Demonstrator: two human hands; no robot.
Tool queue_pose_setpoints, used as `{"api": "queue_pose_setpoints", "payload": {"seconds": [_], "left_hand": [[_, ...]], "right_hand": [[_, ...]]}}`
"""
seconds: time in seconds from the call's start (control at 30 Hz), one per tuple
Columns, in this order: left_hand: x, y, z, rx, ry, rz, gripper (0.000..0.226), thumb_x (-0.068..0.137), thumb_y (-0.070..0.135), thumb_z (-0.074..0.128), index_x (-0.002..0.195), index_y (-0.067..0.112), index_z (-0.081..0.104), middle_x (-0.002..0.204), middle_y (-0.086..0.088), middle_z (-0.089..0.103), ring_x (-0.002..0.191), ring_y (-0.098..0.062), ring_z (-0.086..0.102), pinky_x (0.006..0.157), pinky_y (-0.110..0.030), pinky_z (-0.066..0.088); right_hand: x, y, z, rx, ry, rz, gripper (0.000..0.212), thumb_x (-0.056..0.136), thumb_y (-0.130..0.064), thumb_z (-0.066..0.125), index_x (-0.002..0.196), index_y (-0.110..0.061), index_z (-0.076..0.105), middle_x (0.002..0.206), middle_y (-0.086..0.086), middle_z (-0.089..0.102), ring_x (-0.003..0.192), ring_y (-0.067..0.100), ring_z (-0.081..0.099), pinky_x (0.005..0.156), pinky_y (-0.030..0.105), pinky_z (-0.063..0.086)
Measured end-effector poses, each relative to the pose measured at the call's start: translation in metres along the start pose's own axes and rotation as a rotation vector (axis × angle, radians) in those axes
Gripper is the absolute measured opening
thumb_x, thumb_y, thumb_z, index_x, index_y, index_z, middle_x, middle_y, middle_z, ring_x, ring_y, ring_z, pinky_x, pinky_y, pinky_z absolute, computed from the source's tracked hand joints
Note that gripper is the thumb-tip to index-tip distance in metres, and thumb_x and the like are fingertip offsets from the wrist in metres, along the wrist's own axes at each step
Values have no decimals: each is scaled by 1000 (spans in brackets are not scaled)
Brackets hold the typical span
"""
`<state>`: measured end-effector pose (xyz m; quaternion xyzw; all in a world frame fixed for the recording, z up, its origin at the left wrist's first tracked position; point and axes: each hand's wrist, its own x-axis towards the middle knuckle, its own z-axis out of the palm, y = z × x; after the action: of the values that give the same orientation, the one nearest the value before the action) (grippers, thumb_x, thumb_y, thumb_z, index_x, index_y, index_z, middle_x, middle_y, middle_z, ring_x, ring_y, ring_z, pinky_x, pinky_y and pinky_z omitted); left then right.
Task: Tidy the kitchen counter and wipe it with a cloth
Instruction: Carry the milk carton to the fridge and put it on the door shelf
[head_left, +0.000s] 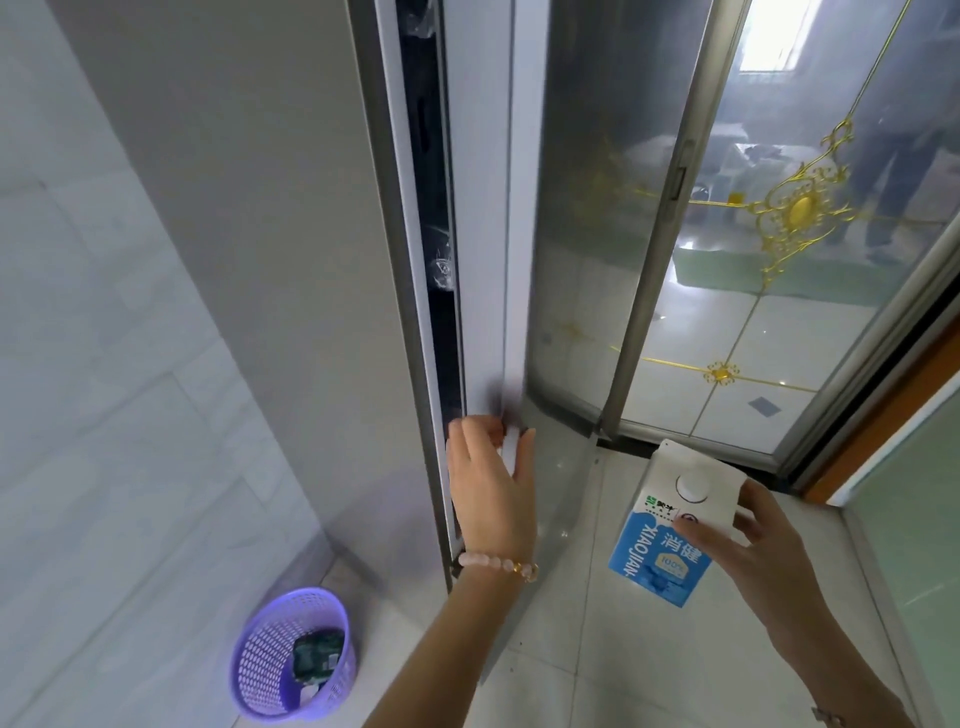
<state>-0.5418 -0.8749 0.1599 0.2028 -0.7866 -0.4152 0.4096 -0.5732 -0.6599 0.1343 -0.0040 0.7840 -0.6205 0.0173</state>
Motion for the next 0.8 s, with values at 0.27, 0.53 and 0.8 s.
{"api": "queue_pose_setpoints", "payload": {"seconds": [0.27,0.53,0.8], "left_hand": [[-6,19,7,-174,-114,-100,99,78,13,91,156,-5,32,151,-27,40,129,-31,53,114,-37,42],[-27,30,41,-132,107,-107,74,86,16,79,143,-16,43,133,-35,48,119,-50,56,108,-66,50],[-120,95,104,-47,78,203,68,75,28,83,128,10,45,122,-14,51,108,-32,60,86,-44,62]], "right_hand": [[-11,11,-40,62,70,23,47,75,0,71,116,-10,51,108,5,64,96,9,58,49,9,51],[0,28,-104,62,52,36,47,74,-1,72,115,-12,51,109,5,64,93,9,59,49,10,51],[10,31,-174,89,26,8,48,73,3,71,115,-10,51,101,-2,64,88,7,62,48,10,51]]}}
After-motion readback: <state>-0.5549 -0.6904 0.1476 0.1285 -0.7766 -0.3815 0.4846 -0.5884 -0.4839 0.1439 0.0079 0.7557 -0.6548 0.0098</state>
